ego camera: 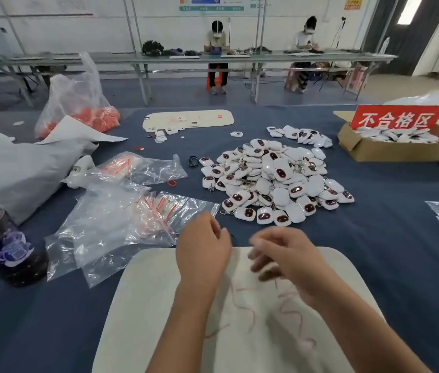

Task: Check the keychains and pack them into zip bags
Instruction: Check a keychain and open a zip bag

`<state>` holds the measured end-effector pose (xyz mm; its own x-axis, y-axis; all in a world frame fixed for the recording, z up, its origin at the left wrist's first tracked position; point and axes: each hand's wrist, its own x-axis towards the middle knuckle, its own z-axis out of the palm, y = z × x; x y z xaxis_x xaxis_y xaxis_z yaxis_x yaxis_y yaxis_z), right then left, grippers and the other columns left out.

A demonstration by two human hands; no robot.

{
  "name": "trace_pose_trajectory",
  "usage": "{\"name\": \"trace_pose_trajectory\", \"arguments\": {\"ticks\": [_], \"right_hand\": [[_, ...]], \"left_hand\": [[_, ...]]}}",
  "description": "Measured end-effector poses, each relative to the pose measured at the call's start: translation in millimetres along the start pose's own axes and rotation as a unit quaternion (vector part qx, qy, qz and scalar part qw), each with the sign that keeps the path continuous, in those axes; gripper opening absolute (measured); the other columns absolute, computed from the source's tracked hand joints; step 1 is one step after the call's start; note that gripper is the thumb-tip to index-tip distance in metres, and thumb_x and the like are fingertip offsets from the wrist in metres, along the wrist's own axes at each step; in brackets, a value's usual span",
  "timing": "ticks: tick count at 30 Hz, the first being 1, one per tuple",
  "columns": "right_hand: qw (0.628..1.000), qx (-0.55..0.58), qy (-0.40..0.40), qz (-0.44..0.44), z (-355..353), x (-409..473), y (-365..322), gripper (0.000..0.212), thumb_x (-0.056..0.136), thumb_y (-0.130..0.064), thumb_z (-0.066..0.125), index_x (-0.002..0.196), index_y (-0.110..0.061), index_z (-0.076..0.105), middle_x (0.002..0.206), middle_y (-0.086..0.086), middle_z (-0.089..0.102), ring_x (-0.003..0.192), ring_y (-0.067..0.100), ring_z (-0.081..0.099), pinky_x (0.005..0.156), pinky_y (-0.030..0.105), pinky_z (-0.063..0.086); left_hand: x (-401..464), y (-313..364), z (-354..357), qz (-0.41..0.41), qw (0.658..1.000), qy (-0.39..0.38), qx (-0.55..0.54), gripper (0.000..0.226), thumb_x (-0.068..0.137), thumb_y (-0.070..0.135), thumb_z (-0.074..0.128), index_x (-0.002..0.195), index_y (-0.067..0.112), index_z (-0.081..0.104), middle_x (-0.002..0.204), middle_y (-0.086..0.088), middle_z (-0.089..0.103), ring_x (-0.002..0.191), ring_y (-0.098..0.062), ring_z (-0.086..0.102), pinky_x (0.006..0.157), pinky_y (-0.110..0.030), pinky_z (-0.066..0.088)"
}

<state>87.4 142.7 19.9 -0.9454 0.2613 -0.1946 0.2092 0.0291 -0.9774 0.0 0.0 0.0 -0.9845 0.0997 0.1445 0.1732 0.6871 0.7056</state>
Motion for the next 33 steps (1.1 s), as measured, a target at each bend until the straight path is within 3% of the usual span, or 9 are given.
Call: {"name": "trace_pose_trajectory", "arguments": {"ticks": [3,5,10,13,15,17,20,26,33], "right_hand": [[0.999,0.021,0.012,0.036,27.7,48.5,-0.7,0.013,0.103,-0.006,0.059,0.101,0.004,0.068,0.074,0.013,0.068,0.052,0.017,0.063,0.047,0.026,0.053],[0.999,0.017,0.024,0.037,45.0,80.4,3.1,0.013,0.104,-0.003,0.055,0.101,0.004,0.066,0.073,0.014,0.065,0.048,0.016,0.059,0.045,0.026,0.053],[0.995,-0.065,0.052,-0.048,53.7,117.2,27.9,0.018,0.102,-0.005,0.058,0.087,-0.011,0.064,0.065,0.006,0.066,0.045,0.014,0.063,0.041,0.028,0.053],[0.99,-0.085,0.076,-0.082,53.2,121.3,38.5,0.016,0.102,-0.012,0.062,0.086,-0.013,0.067,0.063,0.005,0.069,0.047,0.023,0.068,0.04,0.03,0.053],[0.991,-0.072,0.079,-0.081,52.9,121.5,37.9,0.021,0.102,-0.021,0.064,0.083,-0.014,0.068,0.065,0.009,0.07,0.048,0.031,0.068,0.04,0.031,0.053],[0.993,-0.065,0.065,-0.075,51.4,121.7,35.3,0.03,0.104,-0.031,0.063,0.08,-0.014,0.069,0.062,0.01,0.069,0.045,0.032,0.065,0.04,0.031,0.052],[0.992,-0.08,0.052,-0.078,48.1,118.9,30.2,0.041,0.105,-0.036,0.061,0.076,-0.008,0.067,0.054,0.009,0.066,0.037,0.023,0.06,0.041,0.028,0.048],[0.993,-0.072,0.049,-0.078,44.9,119.2,30.4,0.041,0.107,-0.025,0.056,0.072,-0.005,0.067,0.051,0.01,0.063,0.036,0.018,0.057,0.04,0.024,0.043],[0.996,0.049,0.036,-0.059,37.7,122.1,32.3,0.043,0.109,-0.017,0.052,0.072,0.0,0.064,0.059,0.012,0.066,0.052,0.029,0.057,0.045,0.03,0.051]], "left_hand": [[38.1,-8.8,10.4,-0.026,0.993,0.016,0.11,0.038,0.085,0.04,0.075,0.106,0.014,0.057,0.11,-0.008,0.059,0.109,-0.031,0.056,0.086,-0.042,0.05],[59.7,-13.4,17.2,-0.051,0.987,-0.012,0.152,0.049,0.085,0.048,0.075,0.111,0.011,0.056,0.111,-0.012,0.06,0.108,-0.034,0.058,0.084,-0.042,0.051],[81.1,-33.7,28.8,0.023,0.985,0.021,0.168,0.016,0.096,0.028,0.056,0.09,0.014,0.059,0.09,-0.008,0.065,0.09,-0.033,0.062,0.072,-0.038,0.044],[82.0,-43.4,29.5,0.034,0.995,0.039,0.084,0.016,0.093,0.019,0.061,0.078,0.017,0.064,0.077,0.001,0.066,0.079,-0.024,0.061,0.068,-0.033,0.038],[80.1,-43.3,28.1,0.024,0.999,0.029,-0.01,0.02,0.089,0.016,0.067,0.07,0.022,0.067,0.066,0.01,0.066,0.068,-0.009,0.062,0.062,-0.017,0.039],[78.3,-39.7,29.0,0.027,0.998,0.0,-0.065,0.024,0.085,0.017,0.073,0.062,0.022,0.067,0.06,0.013,0.066,0.061,-0.004,0.061,0.057,-0.011,0.041],[76.6,-36.1,32.1,0.027,0.994,-0.037,-0.096,0.029,0.081,0.019,0.078,0.055,0.019,0.064,0.055,0.013,0.064,0.049,-0.002,0.054,0.049,-0.014,0.04],[74.3,-35.9,29.4,0.008,0.971,-0.144,-0.19,0.032,0.082,0.002,0.078,0.056,0.016,0.065,0.048,0.002,0.062,0.04,-0.004,0.052,0.041,-0.015,0.038],[74.5,-32.7,27.3,-0.028,0.937,-0.171,-0.302,0.03,0.086,0.009,0.082,0.061,0.01,0.066,0.047,-0.002,0.058,0.037,-0.008,0.044,0.039,-0.017,0.036]]}}
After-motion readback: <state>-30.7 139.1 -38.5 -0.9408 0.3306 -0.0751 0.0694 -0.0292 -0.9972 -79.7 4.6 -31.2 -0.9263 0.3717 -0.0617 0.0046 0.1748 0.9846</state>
